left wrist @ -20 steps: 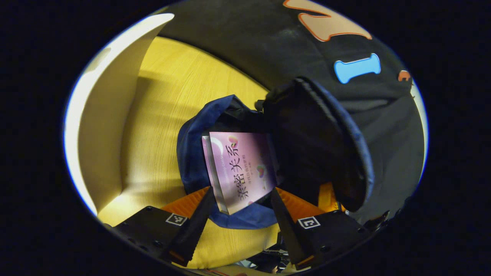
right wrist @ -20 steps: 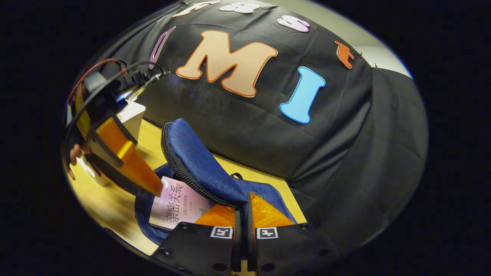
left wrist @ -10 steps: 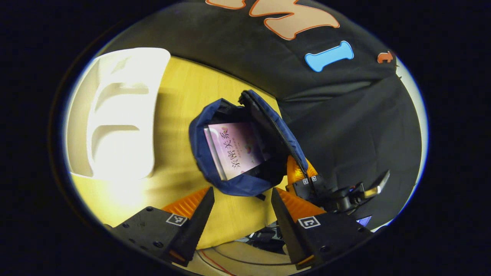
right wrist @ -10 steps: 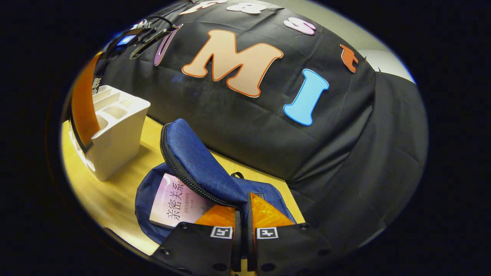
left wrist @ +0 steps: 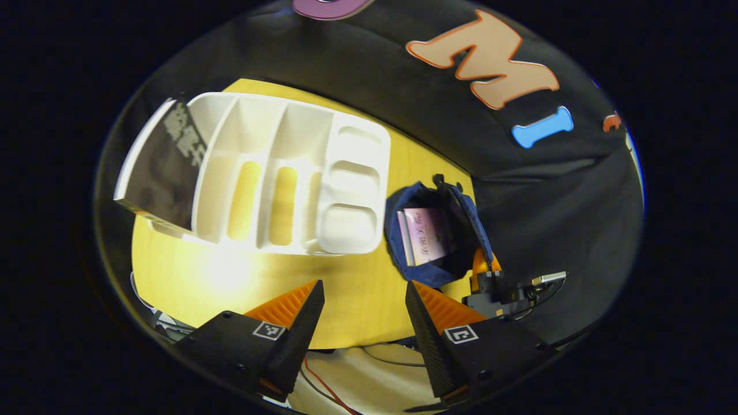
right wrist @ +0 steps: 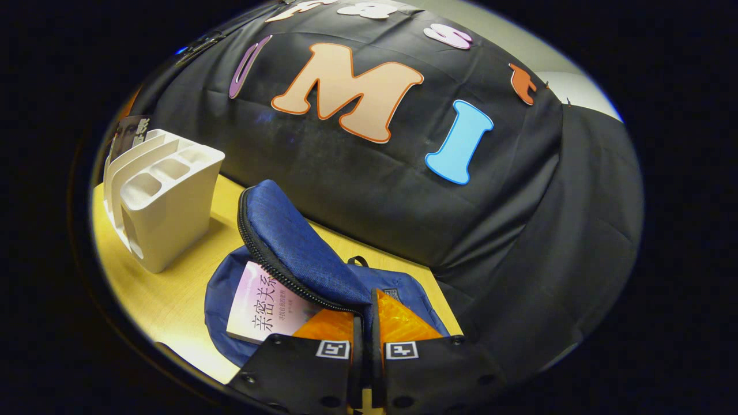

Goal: Open the schoolbag, grab two books from the bookshelf and put them into the schoolbag.

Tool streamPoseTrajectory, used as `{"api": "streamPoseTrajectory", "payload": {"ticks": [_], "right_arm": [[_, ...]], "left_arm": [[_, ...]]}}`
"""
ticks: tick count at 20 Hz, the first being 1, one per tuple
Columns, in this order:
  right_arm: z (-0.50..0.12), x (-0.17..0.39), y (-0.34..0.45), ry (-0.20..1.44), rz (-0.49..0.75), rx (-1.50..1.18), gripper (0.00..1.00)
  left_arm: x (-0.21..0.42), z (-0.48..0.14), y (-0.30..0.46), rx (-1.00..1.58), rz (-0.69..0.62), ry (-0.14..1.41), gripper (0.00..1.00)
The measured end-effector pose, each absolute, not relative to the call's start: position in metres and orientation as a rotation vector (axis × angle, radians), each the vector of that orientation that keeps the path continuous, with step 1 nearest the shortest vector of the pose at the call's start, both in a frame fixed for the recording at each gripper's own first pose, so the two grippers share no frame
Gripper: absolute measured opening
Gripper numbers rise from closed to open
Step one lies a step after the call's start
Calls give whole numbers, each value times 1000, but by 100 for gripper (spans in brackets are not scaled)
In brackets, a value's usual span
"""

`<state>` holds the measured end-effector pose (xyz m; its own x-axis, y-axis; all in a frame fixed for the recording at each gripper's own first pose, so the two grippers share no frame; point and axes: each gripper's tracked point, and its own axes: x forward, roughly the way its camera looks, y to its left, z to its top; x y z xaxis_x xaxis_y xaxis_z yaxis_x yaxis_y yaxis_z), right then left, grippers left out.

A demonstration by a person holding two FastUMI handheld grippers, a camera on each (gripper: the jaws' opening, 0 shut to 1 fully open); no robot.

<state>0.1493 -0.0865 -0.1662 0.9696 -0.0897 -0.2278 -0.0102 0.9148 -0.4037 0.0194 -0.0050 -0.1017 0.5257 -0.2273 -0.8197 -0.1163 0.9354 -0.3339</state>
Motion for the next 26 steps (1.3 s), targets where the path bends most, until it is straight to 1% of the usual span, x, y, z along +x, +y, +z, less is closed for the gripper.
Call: {"api": "streamPoseTrajectory", "payload": {"ticks": [5, 10, 12, 15, 18, 21, 26], "right_arm": [[-169, 149, -86, 252, -42, -426, 8], [-169, 149, -85, 257, -51, -439, 9], [-170, 149, -85, 260, -56, -438, 8], [-170, 149, -84, 269, -64, -441, 8], [-170, 150, -84, 281, -78, -440, 8], [-172, 149, -83, 294, -90, -441, 8], [-177, 151, -84, 310, -110, -439, 8]], "left_arm": [[10, -66, 57, -415, 80, 1041, 84], [24, -28, 126, -432, 220, 986, 84], [32, -22, 158, -427, 267, 971, 84], [41, -30, 204, -360, 330, 986, 84], [50, -47, 223, -320, 348, 1026, 82], [70, -62, 222, -325, 312, 1055, 79], [98, -85, 227, -241, 277, 1106, 74]]}}
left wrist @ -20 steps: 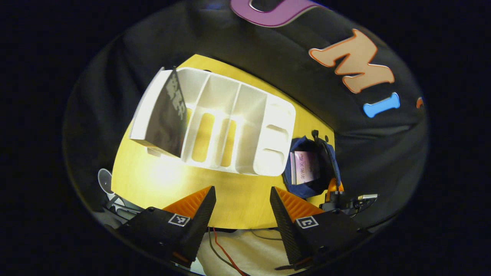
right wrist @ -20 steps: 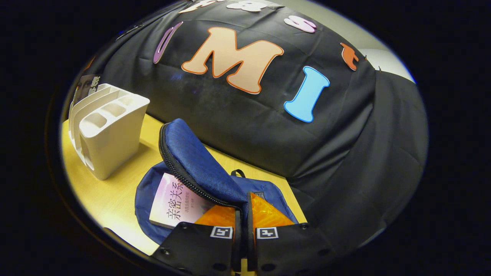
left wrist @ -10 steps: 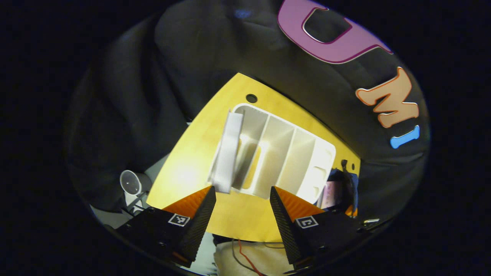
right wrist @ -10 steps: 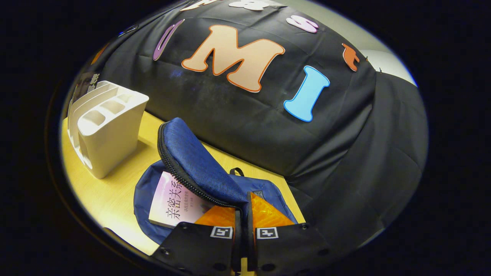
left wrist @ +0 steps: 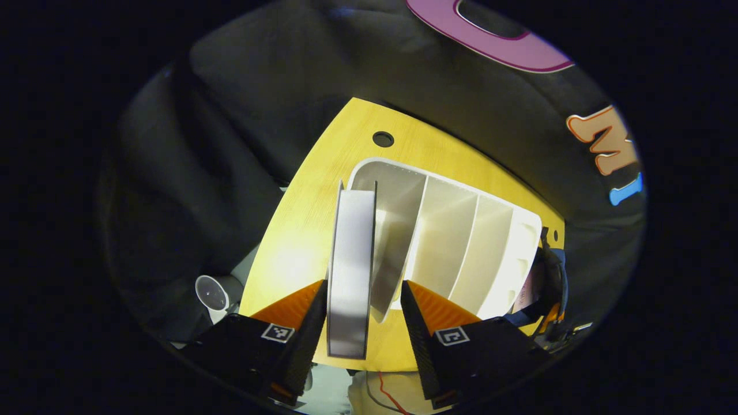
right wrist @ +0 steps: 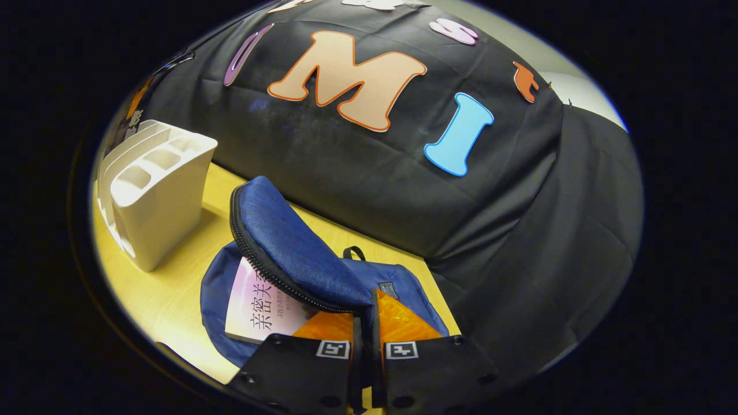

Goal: Open the schoolbag, grab two books from the bookshelf and put them into the schoolbag.

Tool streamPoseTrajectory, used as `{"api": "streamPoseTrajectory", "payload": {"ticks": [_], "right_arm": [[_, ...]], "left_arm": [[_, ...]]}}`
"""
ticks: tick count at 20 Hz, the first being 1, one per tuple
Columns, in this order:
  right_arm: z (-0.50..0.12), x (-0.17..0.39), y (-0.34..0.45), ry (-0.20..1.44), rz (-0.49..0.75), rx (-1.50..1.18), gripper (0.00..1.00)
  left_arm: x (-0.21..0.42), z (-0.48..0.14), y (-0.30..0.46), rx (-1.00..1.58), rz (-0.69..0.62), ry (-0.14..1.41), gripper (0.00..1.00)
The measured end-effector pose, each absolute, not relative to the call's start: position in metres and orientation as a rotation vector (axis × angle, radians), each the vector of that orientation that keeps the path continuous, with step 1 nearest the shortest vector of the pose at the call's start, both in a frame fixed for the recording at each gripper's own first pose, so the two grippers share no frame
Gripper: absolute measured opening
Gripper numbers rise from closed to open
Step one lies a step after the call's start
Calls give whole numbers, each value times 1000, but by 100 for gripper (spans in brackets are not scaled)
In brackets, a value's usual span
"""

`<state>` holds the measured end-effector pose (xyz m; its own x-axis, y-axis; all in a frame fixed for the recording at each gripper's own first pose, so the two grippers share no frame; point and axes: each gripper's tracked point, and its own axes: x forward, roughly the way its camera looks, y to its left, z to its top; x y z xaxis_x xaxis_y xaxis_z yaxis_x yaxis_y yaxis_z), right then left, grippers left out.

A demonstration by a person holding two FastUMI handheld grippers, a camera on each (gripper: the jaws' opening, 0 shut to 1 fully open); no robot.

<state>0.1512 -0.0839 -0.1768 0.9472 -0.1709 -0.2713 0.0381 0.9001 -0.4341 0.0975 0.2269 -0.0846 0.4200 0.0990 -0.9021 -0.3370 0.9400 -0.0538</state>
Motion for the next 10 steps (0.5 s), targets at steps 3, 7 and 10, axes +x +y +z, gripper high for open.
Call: {"api": "streamPoseTrajectory", "payload": {"ticks": [3, 7, 10], "right_arm": [[-178, 152, -85, 317, -116, -436, 8], [-181, 153, -84, 322, -116, -455, 8], [-184, 154, -85, 324, -118, -461, 8]], "left_arm": [[105, -97, 229, -191, 263, 1145, 66], [111, -116, 233, -135, 253, 1193, 58], [114, -127, 234, -129, 244, 1218, 50]]}}
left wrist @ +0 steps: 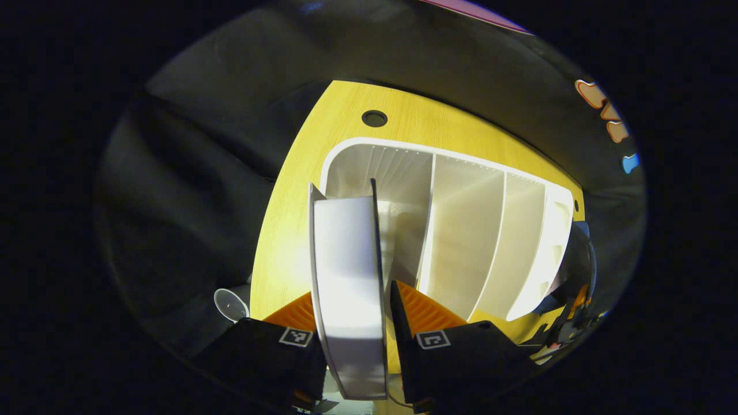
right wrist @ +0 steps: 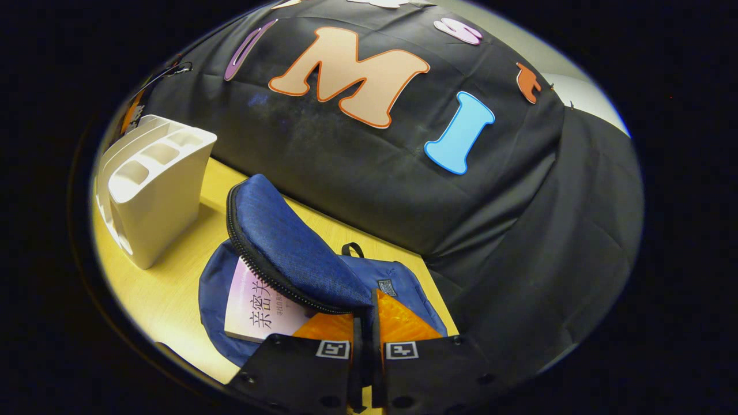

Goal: Open the schoolbag, grab two books from the bookshelf and put them into the schoolbag.

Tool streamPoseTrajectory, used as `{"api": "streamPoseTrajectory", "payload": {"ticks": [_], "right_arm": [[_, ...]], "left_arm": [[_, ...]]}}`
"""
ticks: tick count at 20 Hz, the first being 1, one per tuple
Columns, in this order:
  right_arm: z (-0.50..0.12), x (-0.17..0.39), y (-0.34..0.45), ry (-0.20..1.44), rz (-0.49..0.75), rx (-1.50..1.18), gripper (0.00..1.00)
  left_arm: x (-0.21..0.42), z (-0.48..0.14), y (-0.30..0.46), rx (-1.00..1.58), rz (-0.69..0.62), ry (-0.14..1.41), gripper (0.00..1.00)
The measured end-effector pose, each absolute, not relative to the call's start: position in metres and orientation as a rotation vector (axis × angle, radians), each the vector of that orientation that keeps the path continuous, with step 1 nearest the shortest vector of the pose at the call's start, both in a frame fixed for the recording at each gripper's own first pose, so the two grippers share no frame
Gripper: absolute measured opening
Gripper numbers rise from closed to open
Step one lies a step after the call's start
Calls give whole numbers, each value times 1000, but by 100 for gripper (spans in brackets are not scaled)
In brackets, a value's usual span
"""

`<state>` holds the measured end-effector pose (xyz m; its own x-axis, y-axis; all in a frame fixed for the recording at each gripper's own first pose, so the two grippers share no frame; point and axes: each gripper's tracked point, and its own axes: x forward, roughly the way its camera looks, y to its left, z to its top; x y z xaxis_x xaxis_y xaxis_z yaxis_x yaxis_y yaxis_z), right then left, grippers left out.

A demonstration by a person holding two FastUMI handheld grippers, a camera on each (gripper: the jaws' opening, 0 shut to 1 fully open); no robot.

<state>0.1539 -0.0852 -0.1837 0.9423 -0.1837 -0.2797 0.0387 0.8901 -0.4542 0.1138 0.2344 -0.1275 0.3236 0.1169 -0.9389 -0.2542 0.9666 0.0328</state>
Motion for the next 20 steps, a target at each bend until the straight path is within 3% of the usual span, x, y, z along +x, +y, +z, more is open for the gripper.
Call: {"api": "streamPoseTrajectory", "payload": {"ticks": [2, 13, 20], "right_arm": [[-183, 156, -85, 326, -119, -463, 8], [-185, 154, -86, 334, -131, -474, 9], [-189, 149, -86, 334, -126, -474, 10]], "left_arm": [[115, -137, 231, -145, 243, 1235, 38], [107, -149, 235, -141, 262, 1278, 41], [63, -109, 237, -101, 340, 1305, 41]]}}
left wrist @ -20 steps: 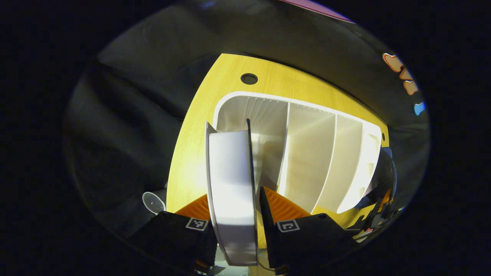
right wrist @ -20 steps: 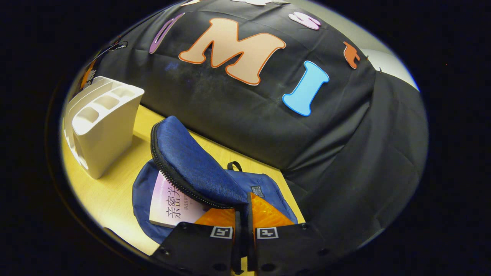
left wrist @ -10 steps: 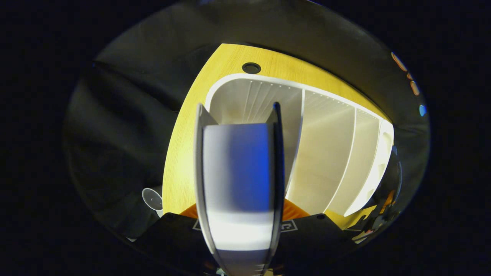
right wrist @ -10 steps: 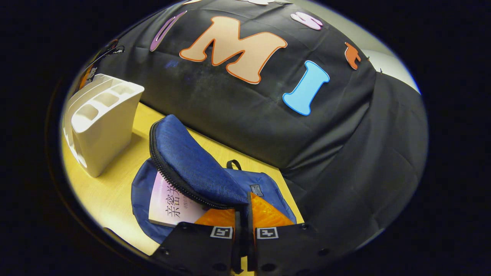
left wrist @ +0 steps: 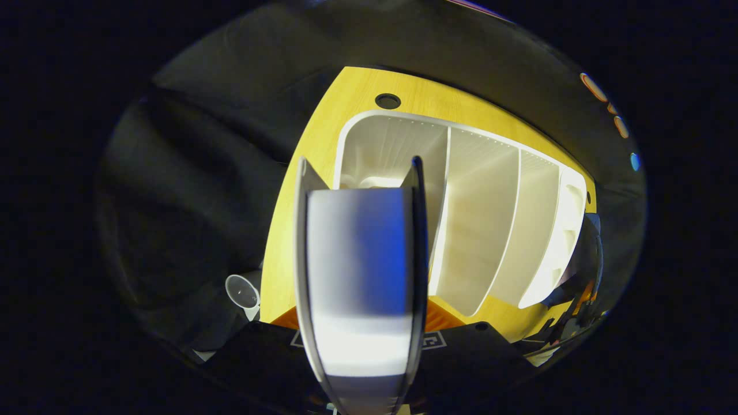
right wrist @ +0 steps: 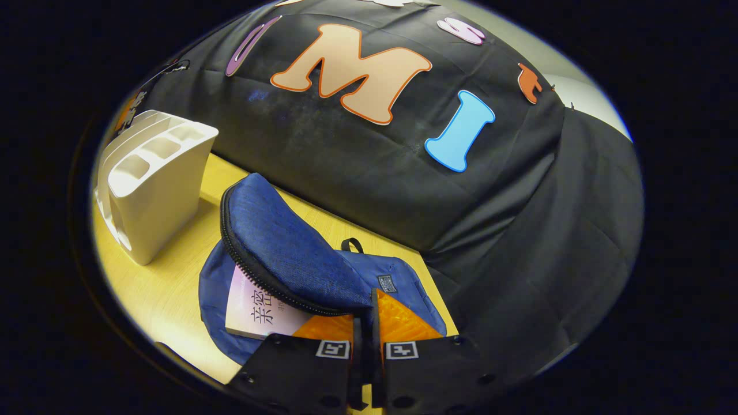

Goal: Open the schoolbag, grab two books from the bookshelf and put them into the schoolbag.

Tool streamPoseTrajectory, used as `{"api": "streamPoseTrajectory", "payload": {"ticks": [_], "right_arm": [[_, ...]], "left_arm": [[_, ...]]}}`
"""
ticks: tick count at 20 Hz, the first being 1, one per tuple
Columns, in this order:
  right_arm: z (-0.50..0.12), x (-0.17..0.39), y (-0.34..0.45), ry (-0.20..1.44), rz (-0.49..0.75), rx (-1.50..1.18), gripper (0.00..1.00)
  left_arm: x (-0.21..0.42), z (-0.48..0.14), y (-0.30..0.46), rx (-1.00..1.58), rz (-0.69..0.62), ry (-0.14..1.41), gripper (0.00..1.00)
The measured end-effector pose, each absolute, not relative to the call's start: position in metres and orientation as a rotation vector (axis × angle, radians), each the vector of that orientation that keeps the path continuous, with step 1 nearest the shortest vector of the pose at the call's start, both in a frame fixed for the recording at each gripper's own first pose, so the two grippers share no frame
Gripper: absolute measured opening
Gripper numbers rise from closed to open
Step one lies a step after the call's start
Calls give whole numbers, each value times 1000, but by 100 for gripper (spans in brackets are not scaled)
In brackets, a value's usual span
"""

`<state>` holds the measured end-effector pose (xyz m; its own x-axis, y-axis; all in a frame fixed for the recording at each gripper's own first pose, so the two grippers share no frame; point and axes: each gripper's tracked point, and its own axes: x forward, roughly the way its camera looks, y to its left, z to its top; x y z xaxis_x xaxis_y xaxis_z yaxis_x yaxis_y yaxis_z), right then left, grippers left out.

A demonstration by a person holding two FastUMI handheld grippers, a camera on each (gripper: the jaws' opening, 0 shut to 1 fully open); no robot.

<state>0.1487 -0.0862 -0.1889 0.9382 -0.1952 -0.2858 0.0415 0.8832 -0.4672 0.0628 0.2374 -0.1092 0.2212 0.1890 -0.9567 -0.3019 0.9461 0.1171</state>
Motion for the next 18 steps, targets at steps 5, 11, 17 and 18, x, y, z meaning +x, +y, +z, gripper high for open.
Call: {"api": "streamPoseTrajectory", "payload": {"ticks": [5, 11, 17, 18], "right_arm": [[-186, 150, -88, 325, -117, -467, 7], [-186, 149, -89, 313, -103, -464, 8], [-187, 146, -90, 303, -90, -464, 9], [-188, 147, -91, 301, -88, -463, 9]], "left_arm": [[20, -77, 211, -149, 345, 1349, 41], [-10, -37, 177, -173, 334, 1339, 41], [-22, -13, 115, -215, 223, 1286, 41], [-21, -15, 106, -218, 196, 1279, 41]]}}
